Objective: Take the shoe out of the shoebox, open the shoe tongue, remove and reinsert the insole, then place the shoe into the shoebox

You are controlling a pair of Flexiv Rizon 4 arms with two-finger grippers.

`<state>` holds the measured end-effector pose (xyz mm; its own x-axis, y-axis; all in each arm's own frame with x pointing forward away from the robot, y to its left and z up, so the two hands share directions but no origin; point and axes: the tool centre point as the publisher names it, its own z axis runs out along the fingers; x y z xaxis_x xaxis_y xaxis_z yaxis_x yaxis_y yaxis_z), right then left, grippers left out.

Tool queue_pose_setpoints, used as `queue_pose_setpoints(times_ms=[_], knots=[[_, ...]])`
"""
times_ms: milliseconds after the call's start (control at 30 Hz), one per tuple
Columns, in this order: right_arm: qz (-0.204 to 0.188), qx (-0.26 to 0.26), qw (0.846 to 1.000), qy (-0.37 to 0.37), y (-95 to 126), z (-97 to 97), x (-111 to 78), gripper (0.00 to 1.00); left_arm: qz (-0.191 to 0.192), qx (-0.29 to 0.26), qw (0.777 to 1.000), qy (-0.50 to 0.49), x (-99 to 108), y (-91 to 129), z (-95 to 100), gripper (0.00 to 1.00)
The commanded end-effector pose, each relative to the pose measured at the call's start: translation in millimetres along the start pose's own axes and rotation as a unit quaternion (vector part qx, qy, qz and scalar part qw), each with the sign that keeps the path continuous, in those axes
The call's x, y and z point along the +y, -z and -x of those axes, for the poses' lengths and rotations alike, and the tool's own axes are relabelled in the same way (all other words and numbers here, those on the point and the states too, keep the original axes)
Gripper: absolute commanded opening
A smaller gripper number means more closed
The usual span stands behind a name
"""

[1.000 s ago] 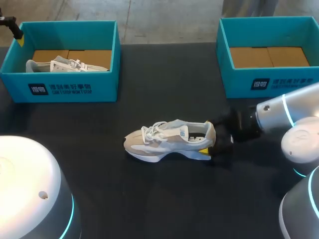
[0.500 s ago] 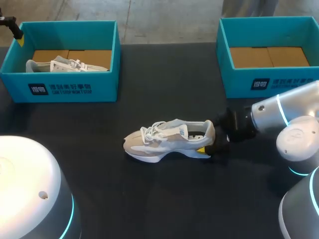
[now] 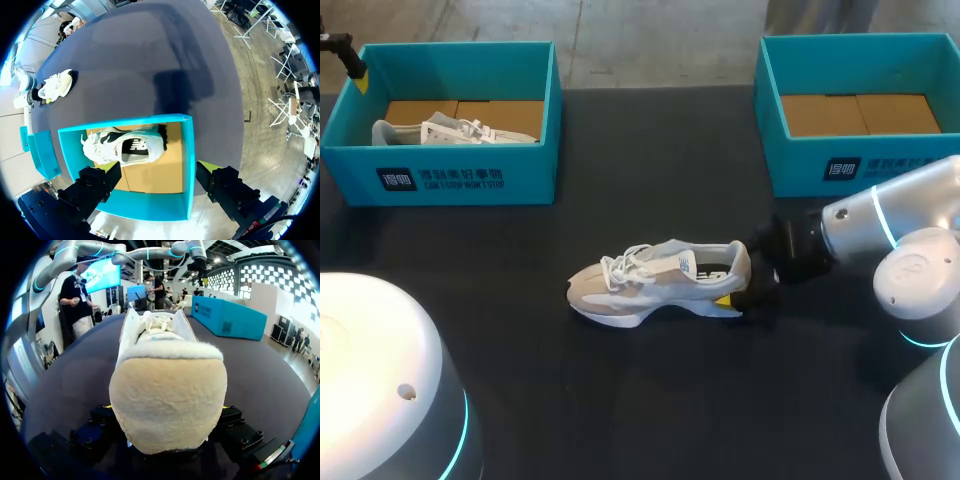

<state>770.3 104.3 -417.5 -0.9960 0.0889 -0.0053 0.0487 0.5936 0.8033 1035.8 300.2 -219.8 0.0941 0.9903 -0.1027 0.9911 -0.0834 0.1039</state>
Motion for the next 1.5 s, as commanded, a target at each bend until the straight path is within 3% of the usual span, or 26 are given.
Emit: queue_pose_setpoints(times_ms=[33, 633, 867, 1100, 1233, 1267, 1500], knots=[[-0.001, -0.001, 1.000, 0.000, -3.8, 0.2, 0.3, 0.00, 0.000, 0.001, 1.000, -0.001, -0.2, 0.5, 0.0, 1.00], [-0.001, -0.001, 1.000, 0.000, -3.8, 0.2, 0.3, 0.00, 0.000, 0.001, 1.000, -0.001, -0.2, 0.5, 0.0, 1.00], [-0.001, -0.001, 1.000, 0.000, -3.8, 0.2, 0.3, 0.00, -0.006, 0.070, 0.984, 0.162, 0.8, 14.1, 14.8, 1.00], [-0.001, -0.001, 1.000, 0.000, -3.8, 0.2, 0.3, 0.00, 0.008, 0.109, 0.938, 0.329, 1.4, 18.7, 29.5, 1.00], [-0.001, -0.001, 1.000, 0.000, -3.8, 0.2, 0.3, 0.00, -0.001, 0.114, 0.918, 0.379, 0.9, 17.1, 47.7, 1.00], [-0.001, -0.001, 1.000, 0.000, -3.8, 0.2, 0.3, 0.00, 0.012, 0.103, 0.923, 0.370, -0.1, 18.1, 54.2, 1.00], [-0.001, -0.001, 1.000, 0.000, -3.8, 0.2, 0.3, 0.00, 0.012, 0.103, 0.923, 0.370, -0.1, 18.1, 54.2, 1.00]])
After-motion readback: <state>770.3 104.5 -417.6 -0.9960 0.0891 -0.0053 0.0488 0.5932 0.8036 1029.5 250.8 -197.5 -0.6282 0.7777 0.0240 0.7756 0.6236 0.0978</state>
